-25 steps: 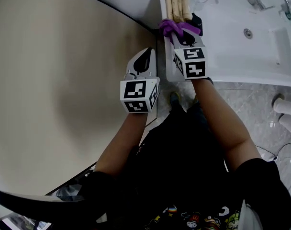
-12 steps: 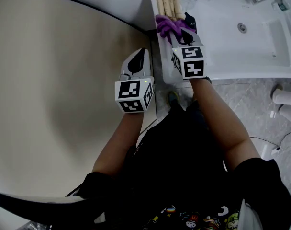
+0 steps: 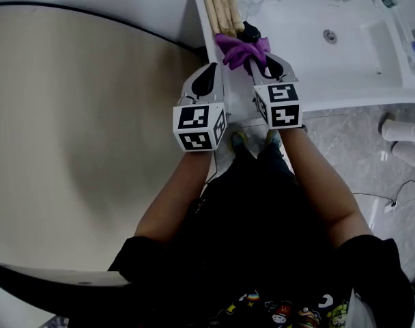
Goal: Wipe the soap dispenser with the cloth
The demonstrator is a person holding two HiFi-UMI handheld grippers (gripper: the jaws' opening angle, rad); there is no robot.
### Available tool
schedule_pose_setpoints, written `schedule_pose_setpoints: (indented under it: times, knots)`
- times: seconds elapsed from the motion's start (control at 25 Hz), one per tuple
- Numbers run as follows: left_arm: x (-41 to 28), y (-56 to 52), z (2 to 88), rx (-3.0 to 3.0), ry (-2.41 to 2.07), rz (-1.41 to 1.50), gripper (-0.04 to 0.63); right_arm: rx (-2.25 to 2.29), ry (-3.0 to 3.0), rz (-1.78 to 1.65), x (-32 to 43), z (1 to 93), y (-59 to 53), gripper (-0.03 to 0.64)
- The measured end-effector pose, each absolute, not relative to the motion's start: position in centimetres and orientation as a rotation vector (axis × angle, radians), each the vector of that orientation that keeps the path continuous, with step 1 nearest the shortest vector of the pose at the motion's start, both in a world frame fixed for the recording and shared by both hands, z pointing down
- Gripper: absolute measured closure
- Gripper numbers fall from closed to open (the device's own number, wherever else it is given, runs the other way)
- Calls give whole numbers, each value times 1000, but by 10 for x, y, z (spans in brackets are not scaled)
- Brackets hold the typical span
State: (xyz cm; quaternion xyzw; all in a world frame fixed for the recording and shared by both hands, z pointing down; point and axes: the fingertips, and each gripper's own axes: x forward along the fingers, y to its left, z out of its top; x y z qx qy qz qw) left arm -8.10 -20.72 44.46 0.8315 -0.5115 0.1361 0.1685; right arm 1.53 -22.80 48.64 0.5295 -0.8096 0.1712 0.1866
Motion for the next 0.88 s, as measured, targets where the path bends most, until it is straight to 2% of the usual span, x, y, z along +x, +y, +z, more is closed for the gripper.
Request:
schedule_pose_setpoints:
  times: [0.88]
  knots:
    - [-62,-217,438,2273,-1565,334,595,1495,-2312,440,80,455,-241,526]
